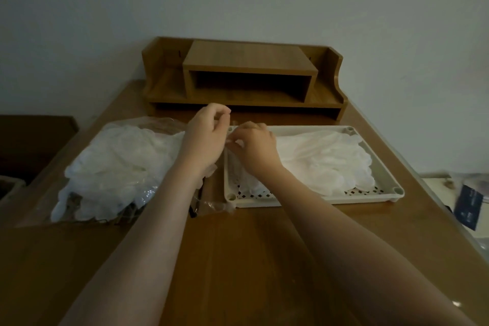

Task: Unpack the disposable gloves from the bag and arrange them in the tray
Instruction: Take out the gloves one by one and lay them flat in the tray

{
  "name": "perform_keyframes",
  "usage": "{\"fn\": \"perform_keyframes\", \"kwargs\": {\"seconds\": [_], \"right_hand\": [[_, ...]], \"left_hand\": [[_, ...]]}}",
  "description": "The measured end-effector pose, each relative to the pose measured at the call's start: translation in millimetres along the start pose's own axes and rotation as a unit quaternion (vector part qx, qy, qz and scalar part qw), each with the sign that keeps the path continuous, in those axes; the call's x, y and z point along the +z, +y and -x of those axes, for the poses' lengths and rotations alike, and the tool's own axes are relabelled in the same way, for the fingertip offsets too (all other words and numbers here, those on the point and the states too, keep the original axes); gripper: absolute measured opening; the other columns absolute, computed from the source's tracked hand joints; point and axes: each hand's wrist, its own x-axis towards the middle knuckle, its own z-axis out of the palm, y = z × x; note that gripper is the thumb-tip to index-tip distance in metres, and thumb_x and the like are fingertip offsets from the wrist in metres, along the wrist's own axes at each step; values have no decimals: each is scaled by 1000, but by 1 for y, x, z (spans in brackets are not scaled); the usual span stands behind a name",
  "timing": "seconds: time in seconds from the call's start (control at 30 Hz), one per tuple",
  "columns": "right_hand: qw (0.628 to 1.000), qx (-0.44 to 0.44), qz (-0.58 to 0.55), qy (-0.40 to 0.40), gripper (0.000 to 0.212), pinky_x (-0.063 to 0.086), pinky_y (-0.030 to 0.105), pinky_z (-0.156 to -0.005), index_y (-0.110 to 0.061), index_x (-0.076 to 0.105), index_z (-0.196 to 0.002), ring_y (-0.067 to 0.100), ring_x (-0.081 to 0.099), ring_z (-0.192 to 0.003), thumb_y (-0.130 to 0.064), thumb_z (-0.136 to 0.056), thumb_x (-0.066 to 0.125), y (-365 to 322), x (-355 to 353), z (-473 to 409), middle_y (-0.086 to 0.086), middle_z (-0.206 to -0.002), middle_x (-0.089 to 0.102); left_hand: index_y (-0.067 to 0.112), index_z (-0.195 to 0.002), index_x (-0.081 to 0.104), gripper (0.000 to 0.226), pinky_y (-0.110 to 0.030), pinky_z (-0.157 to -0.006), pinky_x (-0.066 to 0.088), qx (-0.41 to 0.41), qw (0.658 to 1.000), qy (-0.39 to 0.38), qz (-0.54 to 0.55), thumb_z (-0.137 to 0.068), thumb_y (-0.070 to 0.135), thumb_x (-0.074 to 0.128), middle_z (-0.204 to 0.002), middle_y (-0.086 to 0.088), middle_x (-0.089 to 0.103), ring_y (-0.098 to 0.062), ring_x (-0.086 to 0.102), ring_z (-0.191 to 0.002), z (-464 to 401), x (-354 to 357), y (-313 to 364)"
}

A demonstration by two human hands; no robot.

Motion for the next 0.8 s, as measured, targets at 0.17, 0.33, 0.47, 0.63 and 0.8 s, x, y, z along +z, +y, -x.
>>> {"fn": "perform_keyframes", "kwargs": {"seconds": [0.17,0.33,0.47,0.63,0.8], "right_hand": [[950,34,-297,88,17,51,42,-86,-12,64,-92,18,60,-93,-18,-96,49,-1,-25,1,6,-95,66],[857,97,-488,136,22,51,35,-69,-14,48,-79,23,54,-71,-9,-98,38,-2,-58,8,8,-77,52],[814,189,-515,189,24,41,27,-62,-20,47,-77,12,45,-66,-20,-99,38,6,-77,10,-2,-71,45],[744,242,-598,175,32,41,27,-58,-17,46,-71,13,44,-61,-27,-101,39,14,-94,23,-1,-66,44],[661,320,-665,138,24,50,31,-71,-18,59,-92,16,57,-73,-34,-100,42,18,-110,36,2,-77,56]], "left_hand": [[22,-121,55,39,-8,-72,36,29,997,-77,1,-88,42,60,-109,14,54,0,50,-98,3,-9,-4],[23,-94,63,8,-3,-65,42,76,995,-55,23,-88,26,64,-86,19,59,6,54,-78,7,-13,4],[27,-79,62,11,-12,-61,43,81,985,-110,103,-90,24,60,-74,17,63,4,57,-69,13,-16,22],[20,-85,60,15,-11,-60,46,16,944,-210,255,-94,27,50,-72,19,62,3,59,-69,29,-6,49],[34,-127,48,72,-35,-94,50,-55,892,-392,218,-63,59,71,-120,8,61,-12,59,-110,44,21,50]]}}
